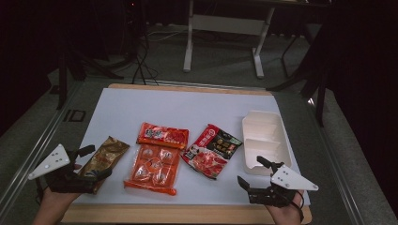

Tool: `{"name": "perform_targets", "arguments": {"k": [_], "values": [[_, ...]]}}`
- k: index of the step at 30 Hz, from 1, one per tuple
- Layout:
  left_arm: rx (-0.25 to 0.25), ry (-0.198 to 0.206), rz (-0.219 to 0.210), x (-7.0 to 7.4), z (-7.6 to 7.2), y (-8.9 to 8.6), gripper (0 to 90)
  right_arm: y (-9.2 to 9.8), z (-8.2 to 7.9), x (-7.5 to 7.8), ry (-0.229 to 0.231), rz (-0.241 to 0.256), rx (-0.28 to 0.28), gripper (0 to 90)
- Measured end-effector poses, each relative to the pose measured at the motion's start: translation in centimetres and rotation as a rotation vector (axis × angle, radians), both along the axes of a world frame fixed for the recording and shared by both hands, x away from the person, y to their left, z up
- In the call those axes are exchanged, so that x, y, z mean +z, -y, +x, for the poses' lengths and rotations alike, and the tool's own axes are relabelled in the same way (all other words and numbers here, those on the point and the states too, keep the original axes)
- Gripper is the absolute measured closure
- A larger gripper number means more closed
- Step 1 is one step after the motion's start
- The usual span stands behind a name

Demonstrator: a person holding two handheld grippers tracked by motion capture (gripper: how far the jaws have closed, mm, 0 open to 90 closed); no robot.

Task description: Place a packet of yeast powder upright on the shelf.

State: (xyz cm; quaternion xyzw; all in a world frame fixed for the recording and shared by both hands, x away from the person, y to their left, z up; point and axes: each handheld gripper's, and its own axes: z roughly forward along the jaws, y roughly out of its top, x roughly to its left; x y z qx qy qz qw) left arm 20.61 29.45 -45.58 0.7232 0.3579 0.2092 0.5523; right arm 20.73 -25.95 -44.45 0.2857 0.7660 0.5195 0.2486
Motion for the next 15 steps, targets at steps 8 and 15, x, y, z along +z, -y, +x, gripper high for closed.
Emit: {"name": "perform_targets", "arguments": {"k": [8, 15], "values": [[0.029, -0.058, 0.016, 0.1, 3.2, -0.9, 2.0, -0.3, -0.6, 0.5, 0.02, 0.011, 0.025, 12.9], [0.055, -0.122, 0.045, -0.5, 5.8, -0.8, 2.9, -0.4, -0.9, 0.6, 0.03, 0.01, 0.031, 13.7]]}}
